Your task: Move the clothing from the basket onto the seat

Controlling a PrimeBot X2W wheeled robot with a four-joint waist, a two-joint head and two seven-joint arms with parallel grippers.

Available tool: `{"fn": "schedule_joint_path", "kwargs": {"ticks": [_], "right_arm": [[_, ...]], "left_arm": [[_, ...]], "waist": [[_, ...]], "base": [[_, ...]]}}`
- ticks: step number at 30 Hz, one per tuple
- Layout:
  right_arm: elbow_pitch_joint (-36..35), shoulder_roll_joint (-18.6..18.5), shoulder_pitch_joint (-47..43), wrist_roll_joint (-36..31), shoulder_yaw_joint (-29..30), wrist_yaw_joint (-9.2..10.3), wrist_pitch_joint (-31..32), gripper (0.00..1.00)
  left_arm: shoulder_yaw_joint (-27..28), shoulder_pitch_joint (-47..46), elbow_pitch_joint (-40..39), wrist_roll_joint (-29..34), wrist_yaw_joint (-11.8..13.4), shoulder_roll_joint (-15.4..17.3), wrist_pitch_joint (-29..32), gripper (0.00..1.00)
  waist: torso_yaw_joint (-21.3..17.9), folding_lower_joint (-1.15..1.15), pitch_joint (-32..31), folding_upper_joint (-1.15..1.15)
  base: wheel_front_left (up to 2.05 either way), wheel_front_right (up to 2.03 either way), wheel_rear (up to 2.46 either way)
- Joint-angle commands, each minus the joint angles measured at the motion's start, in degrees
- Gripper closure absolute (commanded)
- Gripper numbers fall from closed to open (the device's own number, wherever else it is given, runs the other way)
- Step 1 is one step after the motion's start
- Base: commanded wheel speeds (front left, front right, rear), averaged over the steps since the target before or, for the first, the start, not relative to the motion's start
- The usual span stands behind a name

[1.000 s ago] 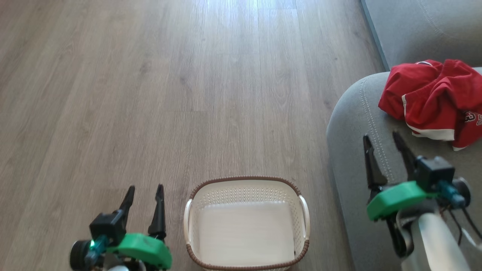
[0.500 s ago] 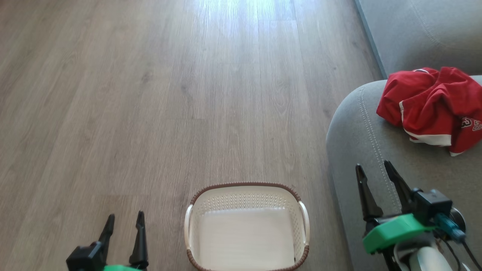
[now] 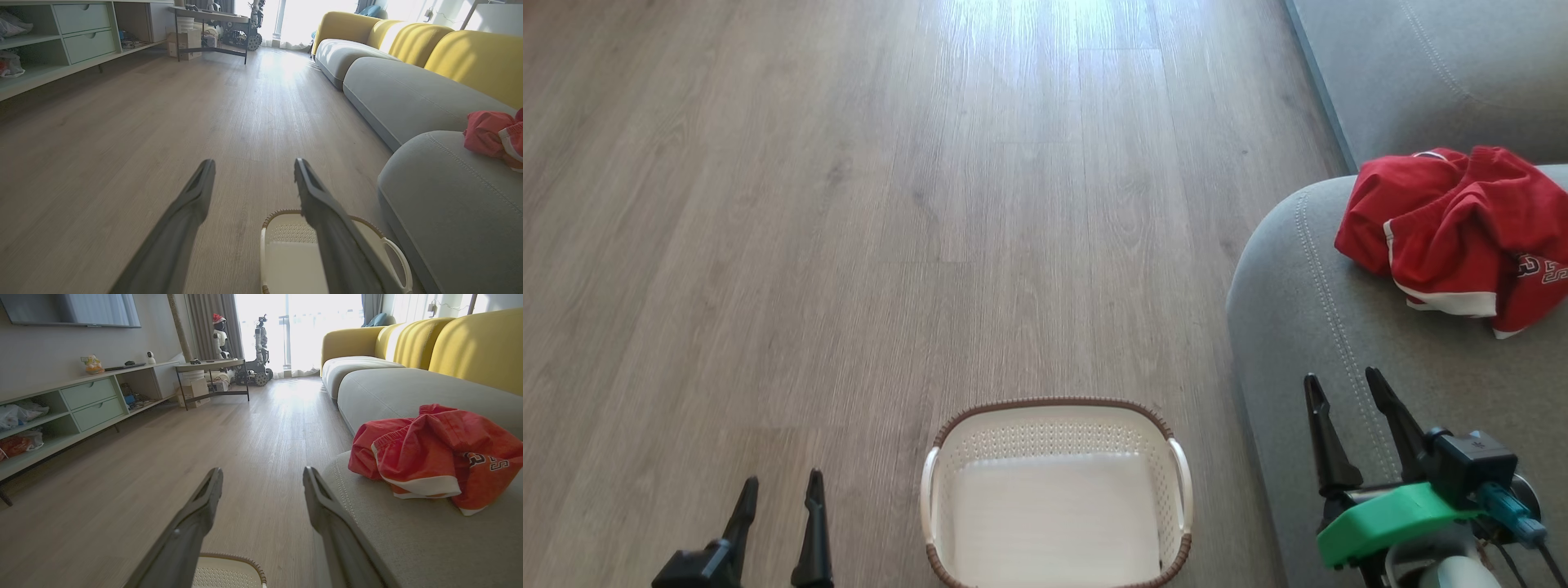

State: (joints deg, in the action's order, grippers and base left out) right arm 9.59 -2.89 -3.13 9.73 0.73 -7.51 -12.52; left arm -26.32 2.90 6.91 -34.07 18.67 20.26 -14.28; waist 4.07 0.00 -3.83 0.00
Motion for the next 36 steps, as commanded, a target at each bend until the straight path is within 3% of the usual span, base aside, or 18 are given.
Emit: {"fn": "schedule_joint_path", "kwargs": {"ticks": [1,24,25,29,36], "right_arm": [[-1.9,0.01,1.44,0.35,-1.37,0.02,-0.09,0.0],[-0.45,0.02,1.95,0.63,-0.78,0.02,-0.23,0.0],[1.38,0.02,0.03,0.43,0.38,0.0,-0.02,1.0],[5.42,0.02,-1.05,0.52,0.26,0.0,0.04,1.0],[5.54,0.02,-0.28,5.07,0.68,0.0,1.2,1.0]], "left_arm": [[2.98,-1.52,-1.63,0.8,-0.1,0.84,-0.72,0.0],[3.99,-2.49,-0.38,2.47,-1.42,-0.77,-0.72,0.0],[1.37,0.36,1.18,1.99,-1.07,-1.59,0.06,1.0],[0.6,1.4,4.53,1.83,-1.07,-3.0,0.18,1.0],[2.33,0.9,4.25,-1.6,-2.13,-3.75,1.25,1.0]], "waist": [[0.02,0.0,0.08,0.0],[0.1,0.0,0.25,0.0],[0.1,0.0,0.25,0.0],[0.09,0.0,0.27,0.0],[-0.15,0.0,0.46,0.0]], "base": [[0.0,0.0,0.0],[0.0,0.0,0.0],[0.0,0.0,0.0],[0.0,0.0,0.0],[0.0,0.0,0.0]]}}
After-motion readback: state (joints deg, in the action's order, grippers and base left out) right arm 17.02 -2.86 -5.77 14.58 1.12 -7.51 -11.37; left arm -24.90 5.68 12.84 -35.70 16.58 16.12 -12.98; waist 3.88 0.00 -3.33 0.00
